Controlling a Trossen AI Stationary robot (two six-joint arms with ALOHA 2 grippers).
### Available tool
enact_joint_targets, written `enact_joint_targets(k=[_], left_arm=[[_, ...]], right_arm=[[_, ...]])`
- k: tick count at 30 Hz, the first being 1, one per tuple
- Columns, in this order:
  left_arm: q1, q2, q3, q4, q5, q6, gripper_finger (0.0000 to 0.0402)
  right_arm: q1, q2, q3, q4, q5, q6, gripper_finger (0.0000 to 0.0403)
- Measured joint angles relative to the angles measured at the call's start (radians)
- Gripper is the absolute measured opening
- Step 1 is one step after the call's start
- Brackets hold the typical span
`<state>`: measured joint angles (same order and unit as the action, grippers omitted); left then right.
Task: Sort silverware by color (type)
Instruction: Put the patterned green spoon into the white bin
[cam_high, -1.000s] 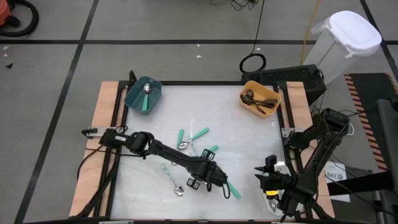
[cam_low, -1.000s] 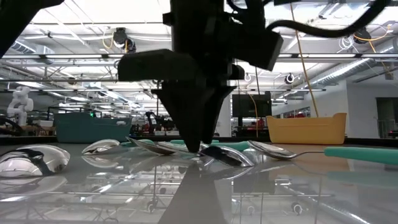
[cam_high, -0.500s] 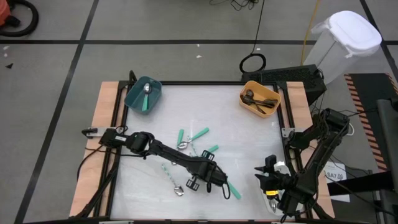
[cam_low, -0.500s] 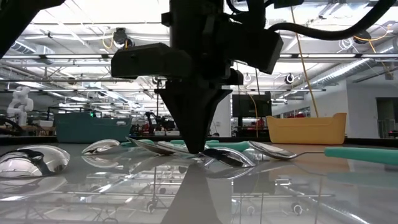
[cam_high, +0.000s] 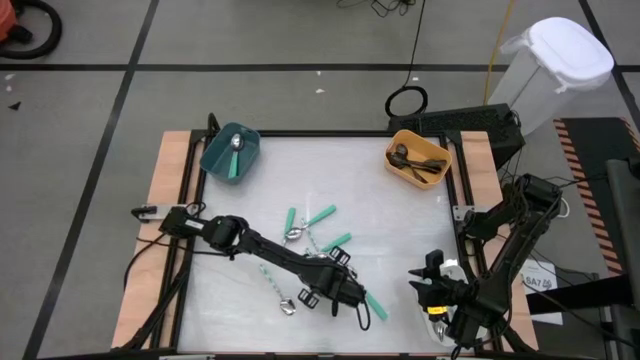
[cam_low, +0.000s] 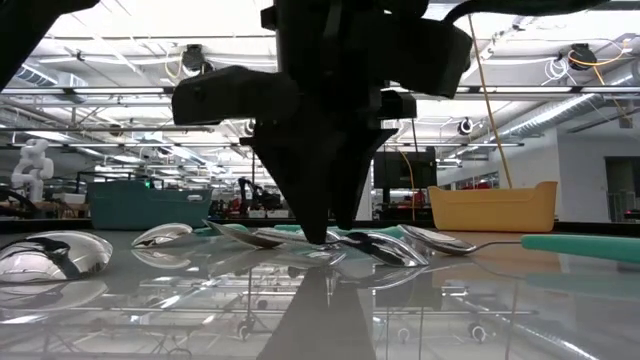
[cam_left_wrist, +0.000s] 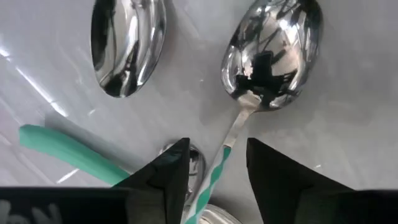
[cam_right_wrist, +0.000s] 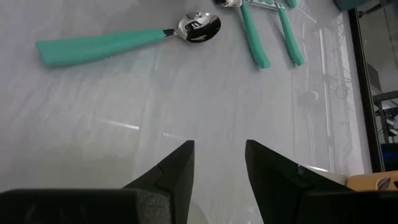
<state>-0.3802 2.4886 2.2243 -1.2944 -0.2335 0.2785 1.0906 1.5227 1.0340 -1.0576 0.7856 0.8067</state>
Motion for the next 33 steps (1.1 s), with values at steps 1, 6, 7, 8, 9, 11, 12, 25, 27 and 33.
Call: enact_joint_targets(k=[1,6,7,8,9,11,12,25,27,33], left_arm=[[0.004,0.000,-0.001,-0.001,0.000,0.010,0.0160],[0.040,0.007,-0.005,-0.011,0.074,0.015,0.0145],[0.046,0.012,-0.005,-0.016,0.089,0.020,0.0139],[0.051,0.013,-0.005,-0.021,0.103,0.027,0.0133],[0.053,0.022,-0.004,-0.023,0.099,0.035,0.0127],[0.055,0.028,-0.002,-0.023,0.099,0.051,0.0116],[0.056,0.035,-0.002,-0.021,0.101,0.054,0.0111],[0.033,0.045,0.009,-0.015,0.086,0.017,0.0014],[0.031,0.045,0.009,-0.017,0.075,-0.005,0.0010],[0.012,0.029,0.006,-0.017,0.051,-0.091,0.0011]], right_arm=[[-0.002,0.000,0.000,0.000,0.000,-0.007,0.0137],[-0.014,0.000,0.000,0.000,0.001,-0.012,0.0137],[-0.017,0.000,0.000,0.000,0.001,-0.012,0.0137],[-0.018,0.000,0.000,0.000,0.001,-0.014,0.0137],[-0.019,0.000,0.000,0.000,0.002,-0.015,0.0137],[-0.023,0.000,0.000,0.000,0.002,-0.015,0.0137],[-0.023,0.000,0.000,-0.002,0.002,-0.015,0.0137],[-0.033,0.000,0.000,-0.004,0.051,-0.015,0.0137],[-0.036,0.000,0.000,-0.004,0.051,-0.002,0.0137],[-0.029,0.000,0.000,0.016,0.049,0.120,0.0137]])
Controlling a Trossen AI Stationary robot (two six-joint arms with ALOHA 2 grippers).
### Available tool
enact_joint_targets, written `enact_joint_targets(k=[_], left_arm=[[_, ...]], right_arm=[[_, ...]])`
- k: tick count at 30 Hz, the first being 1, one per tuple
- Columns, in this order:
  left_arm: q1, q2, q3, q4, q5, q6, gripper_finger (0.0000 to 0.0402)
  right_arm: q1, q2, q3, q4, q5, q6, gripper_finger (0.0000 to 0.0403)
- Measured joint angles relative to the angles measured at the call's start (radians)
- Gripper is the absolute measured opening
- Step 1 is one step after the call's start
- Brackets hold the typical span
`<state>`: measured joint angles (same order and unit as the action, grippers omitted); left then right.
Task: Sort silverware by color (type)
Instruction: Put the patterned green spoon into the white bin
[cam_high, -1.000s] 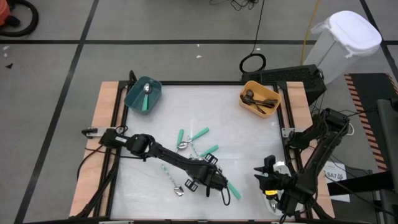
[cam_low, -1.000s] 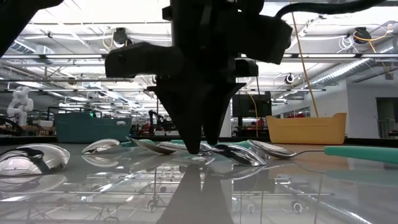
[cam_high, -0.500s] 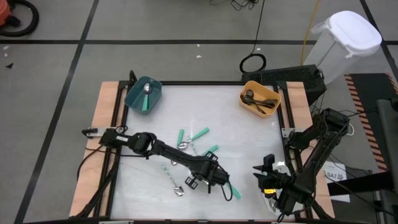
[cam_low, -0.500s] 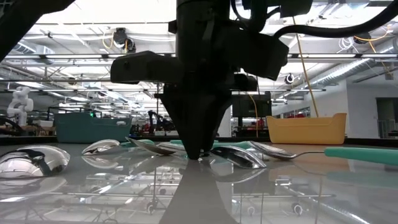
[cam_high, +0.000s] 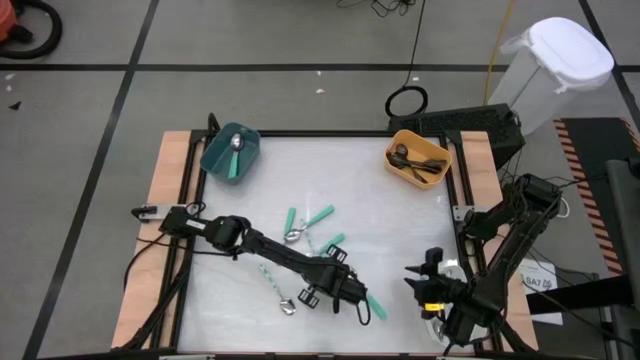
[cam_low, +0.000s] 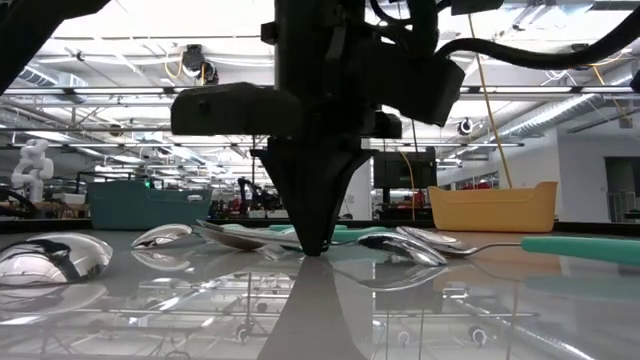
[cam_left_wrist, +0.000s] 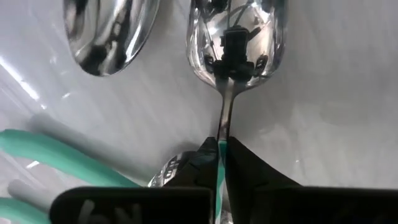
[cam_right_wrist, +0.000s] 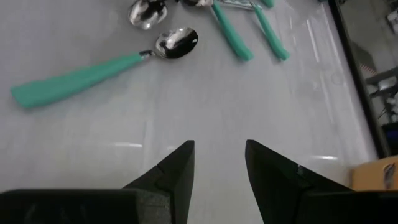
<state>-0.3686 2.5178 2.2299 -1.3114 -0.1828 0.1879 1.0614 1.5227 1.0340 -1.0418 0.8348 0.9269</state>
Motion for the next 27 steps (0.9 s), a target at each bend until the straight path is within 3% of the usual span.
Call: enact_joint_targets(k=[5,9,14,17,21,27], left_arm=[[-0.021,-0.065,-0.002,0.067,0.011,-0.068,0.0007],[-0.044,-0.130,0.024,0.127,-0.009,-0.100,0.0006],[-0.092,-0.143,0.124,0.156,-0.113,-0.152,0.0005],[-0.131,-0.183,0.116,0.243,-0.178,-0.175,0.0005],[-0.181,-0.190,0.115,0.379,-0.308,-0.187,0.0004],[-0.250,-0.193,0.115,0.668,-0.504,-0.067,0.0004]], right_arm=[[0.020,0.000,0.000,0.053,0.014,0.095,0.0137],[0.037,0.000,0.000,0.146,0.085,0.108,0.0137],[0.047,0.000,0.000,0.267,0.187,0.101,0.0137],[0.047,0.000,0.000,0.334,0.236,0.071,0.0137],[0.047,0.000,0.000,0.409,0.271,-0.010,0.0137],[0.047,0.000,0.000,0.485,0.291,-0.114,0.0139]])
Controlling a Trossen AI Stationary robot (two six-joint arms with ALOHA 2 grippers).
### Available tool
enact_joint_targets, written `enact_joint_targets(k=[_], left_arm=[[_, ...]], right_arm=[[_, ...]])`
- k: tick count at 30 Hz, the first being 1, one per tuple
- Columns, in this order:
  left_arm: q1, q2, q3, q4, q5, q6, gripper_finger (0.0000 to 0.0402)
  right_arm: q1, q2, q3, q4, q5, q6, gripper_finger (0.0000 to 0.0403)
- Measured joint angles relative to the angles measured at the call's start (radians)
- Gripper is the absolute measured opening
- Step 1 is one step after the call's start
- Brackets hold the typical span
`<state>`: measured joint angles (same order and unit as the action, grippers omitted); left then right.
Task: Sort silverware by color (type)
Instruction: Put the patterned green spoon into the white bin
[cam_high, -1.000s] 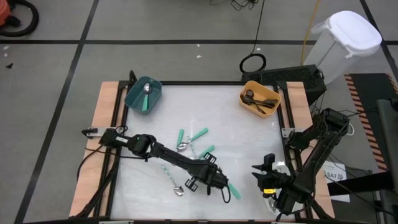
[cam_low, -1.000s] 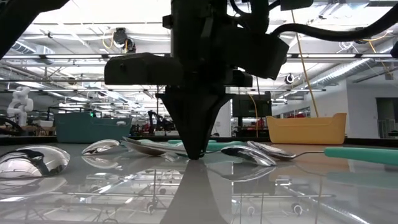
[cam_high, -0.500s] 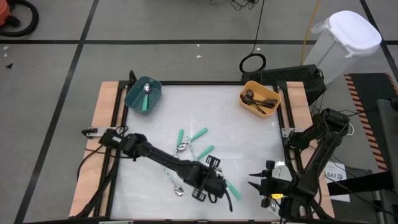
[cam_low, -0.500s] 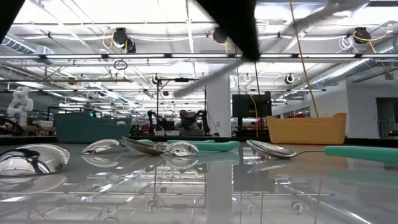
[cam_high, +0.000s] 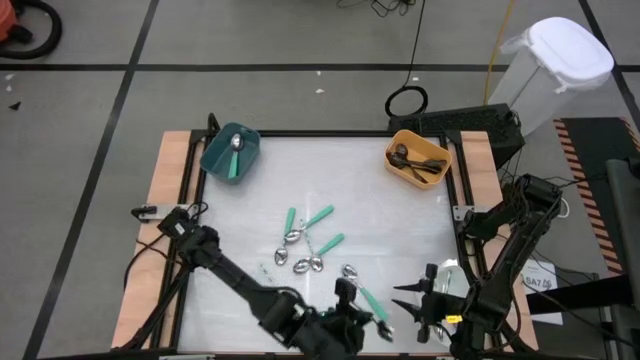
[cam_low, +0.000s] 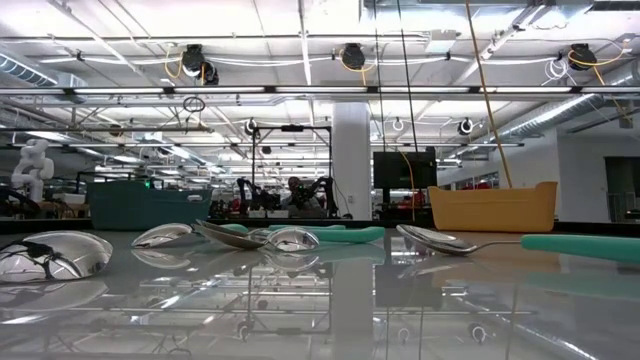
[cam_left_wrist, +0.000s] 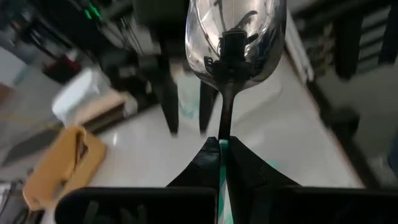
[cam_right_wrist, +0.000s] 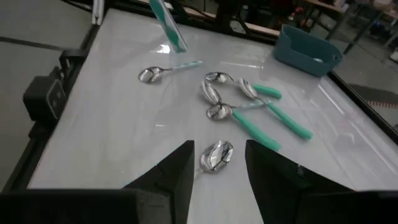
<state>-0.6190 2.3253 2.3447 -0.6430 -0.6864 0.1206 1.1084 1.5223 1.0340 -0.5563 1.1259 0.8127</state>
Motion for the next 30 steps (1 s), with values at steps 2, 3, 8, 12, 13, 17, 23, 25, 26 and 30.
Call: enact_joint_targets(k=[2,3,8,12,13,17,23,25,26,30], left_arm=[[-0.010,0.000,0.000,0.074,-0.024,0.032,0.0004],[-0.013,0.000,0.000,0.112,-0.032,0.047,0.0004],[-0.017,0.008,0.001,0.282,-0.053,0.100,0.0004],[-0.019,0.036,0.002,0.374,-0.054,0.116,0.0004],[-0.022,0.043,0.002,0.386,-0.054,0.130,0.0004],[-0.027,0.078,0.001,0.491,-0.048,0.171,0.0004],[-0.032,0.088,0.002,0.564,-0.047,0.225,0.0004],[-0.030,0.090,0.001,0.581,-0.017,0.237,0.0004],[-0.027,0.090,0.001,0.592,0.002,0.236,0.0004],[-0.021,0.090,0.001,0.597,0.019,0.237,0.0004]], right_arm=[[0.000,0.000,0.000,0.053,0.000,-0.054,0.0142],[0.000,0.000,0.000,0.084,0.000,-0.086,0.0144],[0.000,0.000,0.000,0.243,-0.002,-0.264,0.0155],[0.000,0.000,0.000,0.352,-0.007,-0.371,0.0171],[0.000,0.000,0.000,0.377,-0.007,-0.391,0.0177],[0.000,0.000,0.000,0.463,-0.007,-0.478,0.0195],[-0.008,0.000,0.000,0.582,-0.141,-0.575,0.0203],[-0.014,0.000,0.000,0.612,-0.140,-0.594,0.0203],[-0.016,0.000,0.000,0.622,-0.134,-0.601,0.0203],[-0.028,0.000,0.000,0.672,-0.137,-0.664,0.0198]])
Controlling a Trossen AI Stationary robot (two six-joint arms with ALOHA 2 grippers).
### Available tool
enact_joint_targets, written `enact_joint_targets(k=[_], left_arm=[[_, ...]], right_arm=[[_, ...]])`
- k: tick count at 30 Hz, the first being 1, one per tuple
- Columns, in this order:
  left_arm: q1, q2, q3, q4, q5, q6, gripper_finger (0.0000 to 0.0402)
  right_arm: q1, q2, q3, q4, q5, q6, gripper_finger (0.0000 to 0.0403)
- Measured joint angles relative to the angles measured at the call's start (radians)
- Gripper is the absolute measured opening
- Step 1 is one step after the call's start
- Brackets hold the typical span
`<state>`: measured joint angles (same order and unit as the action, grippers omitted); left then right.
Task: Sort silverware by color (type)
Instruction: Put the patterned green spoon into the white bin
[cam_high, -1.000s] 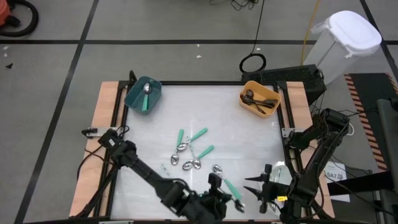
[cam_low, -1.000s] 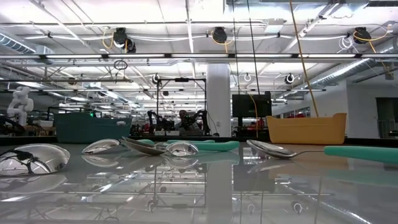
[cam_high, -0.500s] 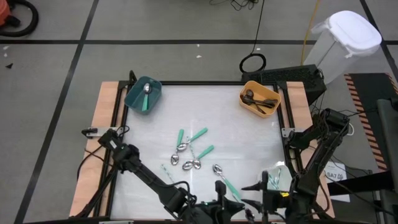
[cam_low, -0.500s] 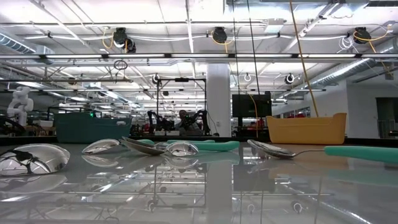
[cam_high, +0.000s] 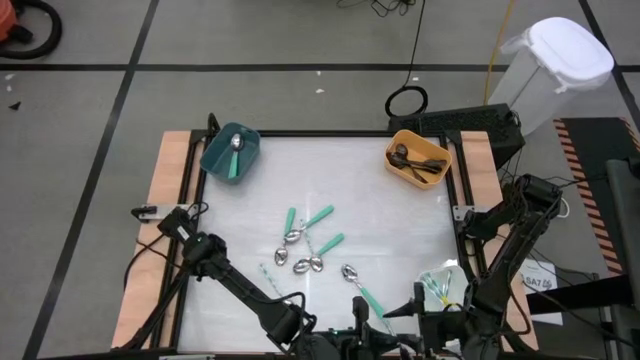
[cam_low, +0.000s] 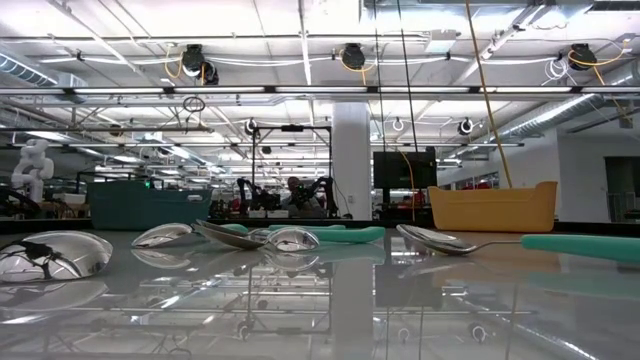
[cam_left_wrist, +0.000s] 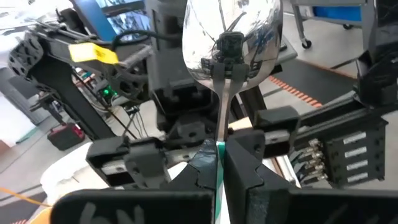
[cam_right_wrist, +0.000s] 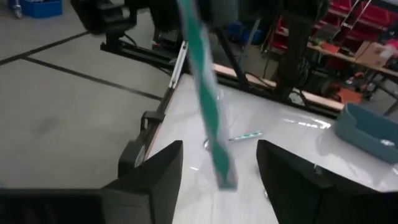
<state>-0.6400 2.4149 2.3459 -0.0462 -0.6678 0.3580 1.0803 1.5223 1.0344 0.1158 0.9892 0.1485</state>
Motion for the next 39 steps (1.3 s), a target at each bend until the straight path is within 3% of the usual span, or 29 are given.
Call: enact_joint_targets(k=[6,15,20,24,27,32,39], left_arm=[[0.014,0.000,0.000,-0.003,0.004,0.001,0.0004],[0.011,0.000,0.000,-0.030,0.003,0.007,0.0009],[0.011,0.000,0.000,-0.053,-0.015,-0.061,0.0037],[-0.002,0.000,0.001,-0.093,-0.056,-0.122,0.0093],[-0.021,0.000,0.001,-0.129,-0.149,-0.175,0.0136],[-0.061,0.000,0.001,-0.233,-0.305,-0.250,0.0169],[-0.088,0.000,0.000,-0.392,-0.325,-0.366,0.0172]], right_arm=[[-0.009,0.000,0.000,0.053,0.002,-0.073,0.0161],[-0.005,0.000,0.000,0.034,0.003,-0.096,0.0027],[-0.006,-0.023,0.000,-0.004,-0.005,-0.087,0.0028],[-0.003,-0.056,-0.001,-0.052,-0.007,-0.081,0.0036],[0.001,-0.086,0.000,-0.120,-0.011,-0.080,0.0030],[0.001,-0.162,0.000,-0.332,-0.122,-0.079,0.0029],[0.001,-0.303,0.000,-0.731,-0.317,0.017,0.0034]])
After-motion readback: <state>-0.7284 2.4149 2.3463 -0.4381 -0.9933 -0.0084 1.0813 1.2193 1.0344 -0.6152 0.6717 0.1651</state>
